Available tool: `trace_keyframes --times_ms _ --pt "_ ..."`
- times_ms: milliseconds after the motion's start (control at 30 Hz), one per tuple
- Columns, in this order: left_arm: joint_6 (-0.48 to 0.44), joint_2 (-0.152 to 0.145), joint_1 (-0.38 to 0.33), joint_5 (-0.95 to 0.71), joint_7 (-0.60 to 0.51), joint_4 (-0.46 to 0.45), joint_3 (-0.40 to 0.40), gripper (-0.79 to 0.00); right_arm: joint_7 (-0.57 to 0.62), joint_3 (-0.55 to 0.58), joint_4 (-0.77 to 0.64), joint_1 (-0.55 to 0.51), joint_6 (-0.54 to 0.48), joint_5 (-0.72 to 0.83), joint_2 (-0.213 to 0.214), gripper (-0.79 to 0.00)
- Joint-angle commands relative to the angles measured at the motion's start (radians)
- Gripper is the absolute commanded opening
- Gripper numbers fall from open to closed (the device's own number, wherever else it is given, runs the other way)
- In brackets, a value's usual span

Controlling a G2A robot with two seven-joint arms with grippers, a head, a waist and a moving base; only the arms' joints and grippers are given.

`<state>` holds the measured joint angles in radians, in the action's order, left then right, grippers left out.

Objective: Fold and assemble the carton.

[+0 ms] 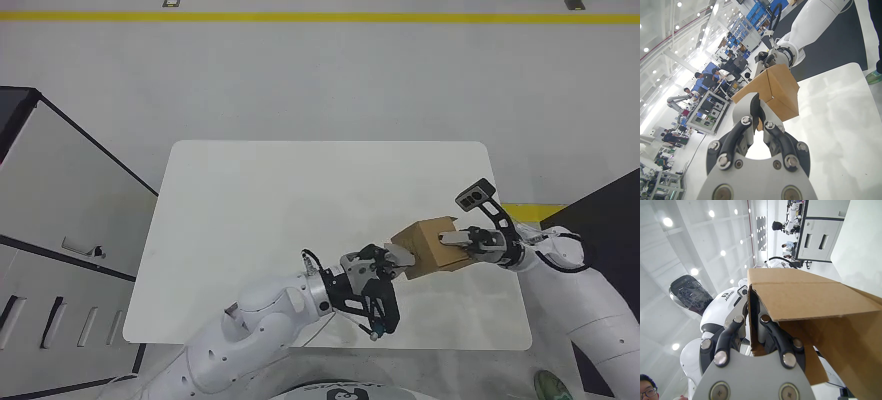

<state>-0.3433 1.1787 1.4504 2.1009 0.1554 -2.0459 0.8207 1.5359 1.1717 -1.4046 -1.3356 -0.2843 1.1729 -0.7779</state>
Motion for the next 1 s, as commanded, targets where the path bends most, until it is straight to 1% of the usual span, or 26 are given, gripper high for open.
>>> trace_keyframes --times_ms 0,167,267,433,500,533,600,700,967 --pt "0.006 -0.003 0.01 -0.009 0.019 -0.005 0.01 -0.785 0.0 -0.002 -0.002 0.0 0.0 0.012 0.001 -0.785" --pt "0.02 -0.012 0.038 -0.016 0.052 -0.028 0.041 -0.785 0.0 -0.008 0.016 0.006 0.0 0.032 0.003 -0.785" --pt "0.035 -0.016 0.055 -0.011 0.036 -0.034 0.063 -0.785 0.0 -0.008 0.016 0.006 0.0 0.032 0.003 -0.785" --pt "0.035 -0.016 0.055 -0.011 0.036 -0.034 0.063 -0.785 0.0 -0.008 0.016 0.006 0.0 0.032 0.003 -0.785" --pt "0.037 -0.016 0.056 -0.031 0.041 -0.035 0.065 -0.785 0.0 -0.015 0.016 -0.001 0.027 0.067 -0.002 -0.785" --pt "0.036 -0.016 0.056 -0.041 0.047 -0.037 0.07 -0.785 0.0 -0.021 0.02 0.003 0.03 0.071 -0.005 -0.785" --pt "0.03 -0.019 0.061 -0.061 0.065 -0.043 0.085 -0.785 0.0 -0.043 0.028 0.007 0.057 0.133 -0.014 -0.785" --pt "0.021 -0.025 0.076 -0.096 0.108 -0.053 0.114 -0.785 0.0 -0.07 0.053 0.026 0.057 0.172 -0.022 -0.785" --pt "-0.014 -0.043 0.116 -0.147 0.192 -0.069 0.187 -0.785 0.0 -0.133 0.053 0.067 0.045 0.239 -0.032 -0.785"
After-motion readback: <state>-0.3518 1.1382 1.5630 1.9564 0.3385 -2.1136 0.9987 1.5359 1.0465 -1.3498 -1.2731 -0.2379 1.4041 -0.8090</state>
